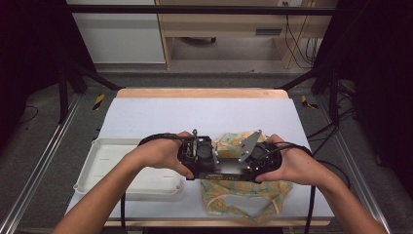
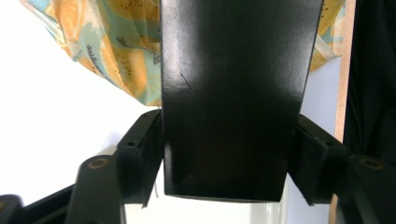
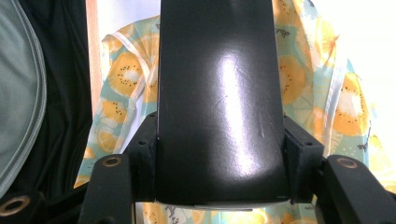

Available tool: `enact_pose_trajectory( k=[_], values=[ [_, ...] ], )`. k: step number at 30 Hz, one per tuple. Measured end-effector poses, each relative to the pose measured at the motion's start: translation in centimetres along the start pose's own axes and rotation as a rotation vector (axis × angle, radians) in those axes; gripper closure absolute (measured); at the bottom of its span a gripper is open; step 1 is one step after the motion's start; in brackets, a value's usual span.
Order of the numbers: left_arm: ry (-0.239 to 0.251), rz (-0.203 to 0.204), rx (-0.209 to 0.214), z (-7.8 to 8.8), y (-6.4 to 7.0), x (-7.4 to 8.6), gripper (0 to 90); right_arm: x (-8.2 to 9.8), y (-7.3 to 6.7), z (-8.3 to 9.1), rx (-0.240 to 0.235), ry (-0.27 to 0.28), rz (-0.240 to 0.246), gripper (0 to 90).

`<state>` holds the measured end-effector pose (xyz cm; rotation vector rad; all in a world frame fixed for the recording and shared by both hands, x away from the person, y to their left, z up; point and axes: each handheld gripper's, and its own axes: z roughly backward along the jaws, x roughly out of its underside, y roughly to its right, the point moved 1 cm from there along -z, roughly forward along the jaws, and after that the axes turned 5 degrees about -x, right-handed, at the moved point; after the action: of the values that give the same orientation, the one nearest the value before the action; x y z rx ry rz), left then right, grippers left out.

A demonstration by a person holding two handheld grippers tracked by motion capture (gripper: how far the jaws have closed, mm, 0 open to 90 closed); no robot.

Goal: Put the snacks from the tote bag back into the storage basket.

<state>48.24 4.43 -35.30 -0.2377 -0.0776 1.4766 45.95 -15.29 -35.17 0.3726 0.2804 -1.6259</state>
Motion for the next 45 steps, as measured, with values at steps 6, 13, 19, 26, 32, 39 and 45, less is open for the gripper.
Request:
enact_pose_trajectory(
  k=[6,13,19,26,32,39,45],
  values=[
    [0.005,-0.003,-0.006,0.0,0.0,0.0,40.8,0.0,0.1,0.0,0.004,0.001,-0.006,43.2],
    [-0.008,-0.001,-0.016,-0.1,0.1,0.1,42.1,0.0,0.1,-0.1,0.008,0.004,0.003,43.1],
    [-0.008,0.012,-0.030,-0.2,0.2,0.2,42.7,-0.1,0.2,-0.3,0.016,0.000,0.013,42.9],
    [-0.002,0.004,-0.035,0.0,0.3,0.3,43.3,-0.1,0.3,-0.3,0.008,0.010,0.027,42.7],
    [0.003,0.006,-0.037,0.0,0.1,0.4,43.4,0.0,0.6,-0.4,0.007,0.015,0.024,42.1],
    [0.029,-0.013,-0.041,0.4,-0.5,0.7,43.6,0.2,1.3,-0.3,0.034,0.010,-0.012,26.3],
    [0.040,-0.006,-0.040,0.7,-1.1,1.8,43.5,0.9,1.3,0.3,0.083,0.035,-0.040,10.3]
  ],
)
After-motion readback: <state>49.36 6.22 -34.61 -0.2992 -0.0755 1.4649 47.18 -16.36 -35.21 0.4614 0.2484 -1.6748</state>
